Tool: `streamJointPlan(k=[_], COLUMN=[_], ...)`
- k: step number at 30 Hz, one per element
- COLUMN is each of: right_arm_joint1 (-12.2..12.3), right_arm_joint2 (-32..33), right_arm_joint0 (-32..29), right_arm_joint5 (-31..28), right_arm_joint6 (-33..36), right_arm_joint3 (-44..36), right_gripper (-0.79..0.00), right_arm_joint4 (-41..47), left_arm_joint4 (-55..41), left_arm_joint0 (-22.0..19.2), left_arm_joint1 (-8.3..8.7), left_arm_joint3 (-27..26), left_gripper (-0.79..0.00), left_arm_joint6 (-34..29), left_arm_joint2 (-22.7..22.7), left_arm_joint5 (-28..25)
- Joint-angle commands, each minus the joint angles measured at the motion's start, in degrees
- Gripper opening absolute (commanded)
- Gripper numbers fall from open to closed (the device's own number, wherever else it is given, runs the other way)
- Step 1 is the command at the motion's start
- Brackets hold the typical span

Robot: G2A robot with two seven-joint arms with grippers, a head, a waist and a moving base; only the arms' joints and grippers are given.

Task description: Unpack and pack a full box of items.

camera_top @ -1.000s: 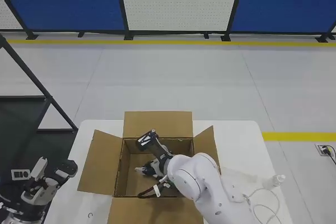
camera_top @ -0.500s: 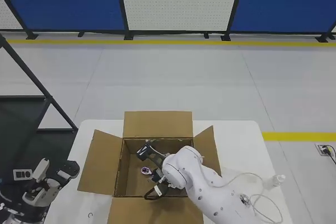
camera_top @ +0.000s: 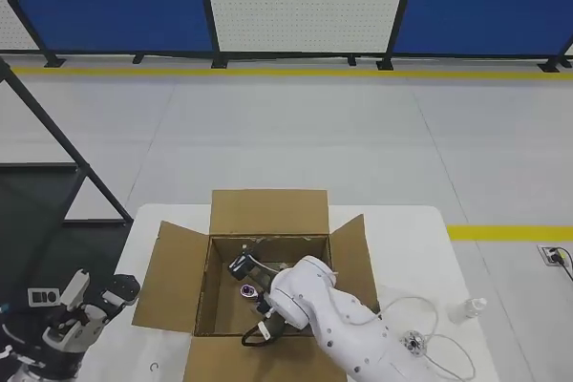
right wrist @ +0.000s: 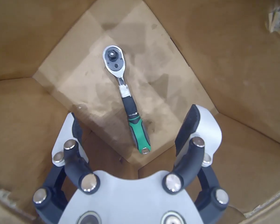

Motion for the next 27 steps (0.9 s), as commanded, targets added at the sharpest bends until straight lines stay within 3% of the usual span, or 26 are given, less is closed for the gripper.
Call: streamJointPlan(k=[1, 4, 6, 9, 27], right_arm_joint1=[-0.6, -1.6, -2.2, -3.1, -8.1], right_arm_joint2=[-1.2, -2.4, -3.0, -3.7, -7.2], right_arm_joint0=[1.0, 2.8, 3.9, 5.1, 10.1], right_arm_joint5=[-1.0, -2.3, -3.4, -4.7, -10.9], right_arm_joint6=[-0.2, -0.6, -0.8, -1.2, 0.6], right_arm_joint3=[2.3, 6.1, 8.4, 11.0, 23.7], right_gripper=[0.000, 0.000, -0.283, -0.394, -0.422], right_arm_joint4=[-0.3, 0.1, 0.5, 1.0, 4.6], left_arm_joint4=[0.2, 0.3, 0.5, 0.5, 0.0], left_arm_joint0=[0.2, 0.4, 0.6, 0.7, -0.3], left_arm_joint1=[-0.02, -0.06, -0.08, -0.12, -0.26], left_arm_joint3=[0.0, 0.0, 0.0, -0.1, 0.7], left_gripper=[0.000, 0.000, 0.000, 0.000, 0.000], left_arm_joint6=[-0.3, -0.6, -0.7, -0.9, -1.5], left_arm_joint2=[0.0, -0.1, -0.1, -0.2, -0.3], left_arm_joint5=[0.0, -0.1, -0.1, -0.2, 0.1])
